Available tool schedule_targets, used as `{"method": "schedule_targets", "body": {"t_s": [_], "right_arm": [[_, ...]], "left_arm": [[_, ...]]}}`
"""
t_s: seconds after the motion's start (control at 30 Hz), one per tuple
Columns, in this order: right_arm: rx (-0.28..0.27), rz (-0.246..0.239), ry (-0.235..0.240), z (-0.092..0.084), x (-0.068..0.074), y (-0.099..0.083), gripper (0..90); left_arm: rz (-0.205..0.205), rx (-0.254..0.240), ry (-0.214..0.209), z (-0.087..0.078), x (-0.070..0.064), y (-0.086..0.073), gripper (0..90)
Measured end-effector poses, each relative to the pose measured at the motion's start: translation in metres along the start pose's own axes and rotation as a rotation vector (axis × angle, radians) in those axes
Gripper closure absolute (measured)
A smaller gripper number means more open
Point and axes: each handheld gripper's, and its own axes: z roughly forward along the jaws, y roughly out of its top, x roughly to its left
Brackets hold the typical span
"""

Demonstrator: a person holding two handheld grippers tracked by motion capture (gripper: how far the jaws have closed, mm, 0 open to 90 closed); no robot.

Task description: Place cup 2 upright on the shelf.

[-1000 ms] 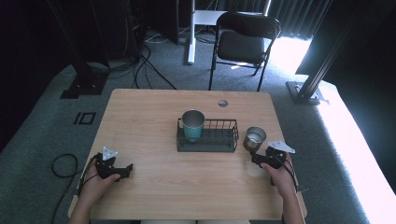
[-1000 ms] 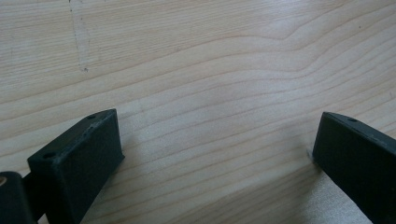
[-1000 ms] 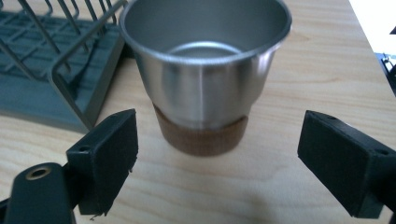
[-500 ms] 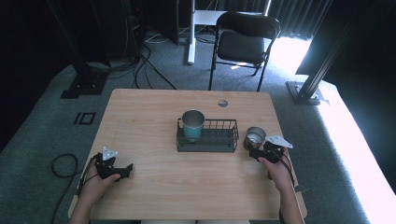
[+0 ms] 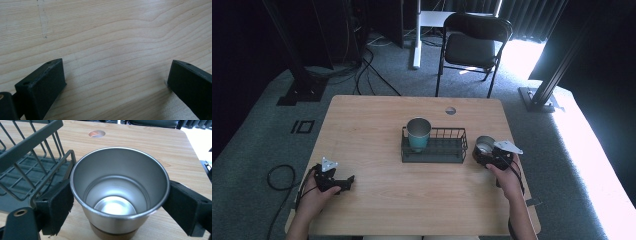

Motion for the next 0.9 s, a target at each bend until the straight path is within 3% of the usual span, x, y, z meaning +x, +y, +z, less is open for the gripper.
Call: {"method": "schedule_targets", "body": {"t_s": [0.37, 0.9], "right_arm": [[-0.004, 0.012, -0.004, 0.0062, 0.0007, 0.0037, 13.0], [0.017, -0.017, -0.001, 0.0029, 0.0005, 0.0100, 14.2]], "left_arm": [[0.000, 0.000, 0.000, 0.0000, 0.0000, 0.0000, 2.0], [-0.001, 0.000, 0.000, 0.0000, -0.0001, 0.0000, 2.0]]}}
